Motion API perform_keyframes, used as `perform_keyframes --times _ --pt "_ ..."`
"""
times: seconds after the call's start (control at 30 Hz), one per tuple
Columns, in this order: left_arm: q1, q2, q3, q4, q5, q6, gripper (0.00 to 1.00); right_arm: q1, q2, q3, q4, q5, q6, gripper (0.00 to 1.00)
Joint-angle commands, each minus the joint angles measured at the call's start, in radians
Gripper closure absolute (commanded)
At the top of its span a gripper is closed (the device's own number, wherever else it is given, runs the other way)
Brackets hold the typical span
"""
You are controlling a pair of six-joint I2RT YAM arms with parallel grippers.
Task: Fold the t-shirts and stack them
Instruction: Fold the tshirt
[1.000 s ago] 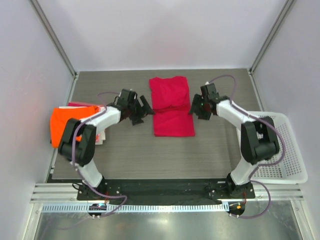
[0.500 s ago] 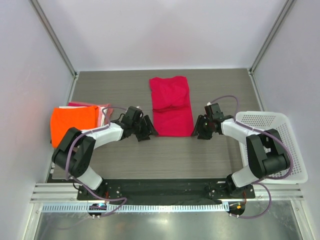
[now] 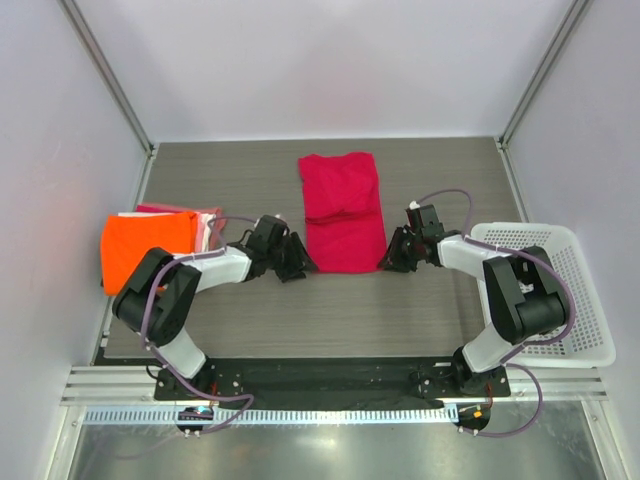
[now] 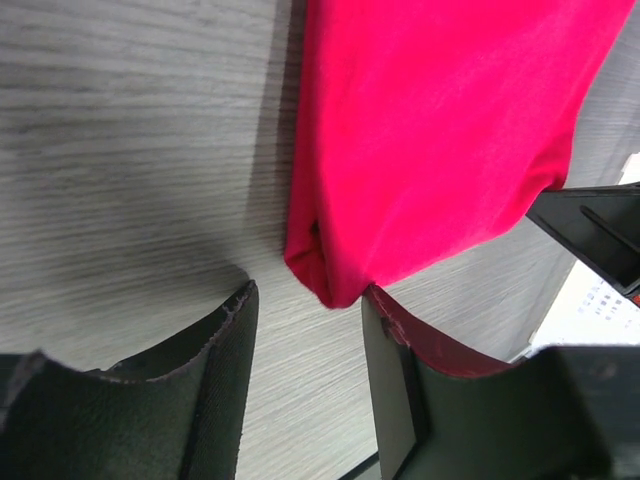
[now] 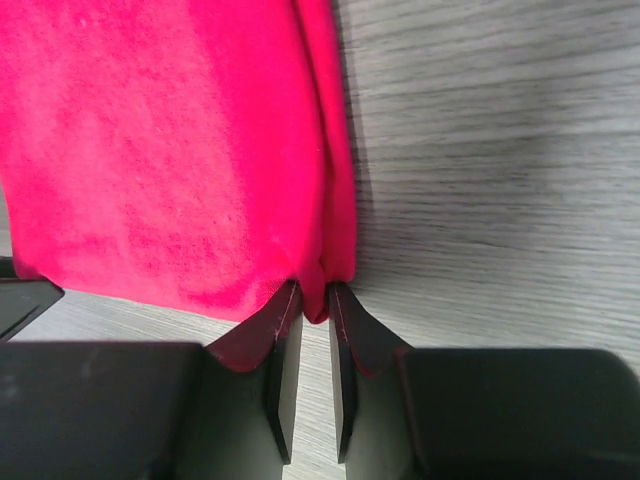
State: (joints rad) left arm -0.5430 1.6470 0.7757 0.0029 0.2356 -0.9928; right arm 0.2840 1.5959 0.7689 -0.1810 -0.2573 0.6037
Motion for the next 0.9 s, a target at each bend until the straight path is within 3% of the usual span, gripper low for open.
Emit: perform_keyframes --times 0.0,0.13,0.23,0.3,0.37,0.73,0.87 --pt "-0.003 0.028 -0.012 0.063 -0.01 -0.01 0.53 0.001 0.032 0.0 0.012 0.027 -0.008 0.77" --pt "-0.005 0.059 -0.007 0.097 -0.005 -0.026 0.55 0.001 0.027 -0.003 0.012 0.036 -0.007 0.8" --pt "-0.005 0.086 -0.003 0.131 0.001 -0.044 0.62 0.001 0.019 -0.008 0.014 0.053 -0.004 0.86" --pt "-0.003 0.102 -0.004 0.149 0.002 -0.05 0.87 0.003 0.01 -0.013 0.014 0.061 -0.002 0.96" --pt "-0.005 0.1 -0.013 0.157 0.005 -0.052 1.0 0.001 -0.008 -0.028 0.012 0.061 0.001 0.99" --pt "-0.026 -0.137 -0.119 0.079 0.079 -0.033 1.0 0.003 -0.382 -0.16 -0.096 0.01 0.002 0.99" --pt "-0.058 -0.285 -0.138 -0.047 0.074 -0.024 1.0 0.003 -0.536 -0.161 -0.22 -0.008 0.001 0.99"
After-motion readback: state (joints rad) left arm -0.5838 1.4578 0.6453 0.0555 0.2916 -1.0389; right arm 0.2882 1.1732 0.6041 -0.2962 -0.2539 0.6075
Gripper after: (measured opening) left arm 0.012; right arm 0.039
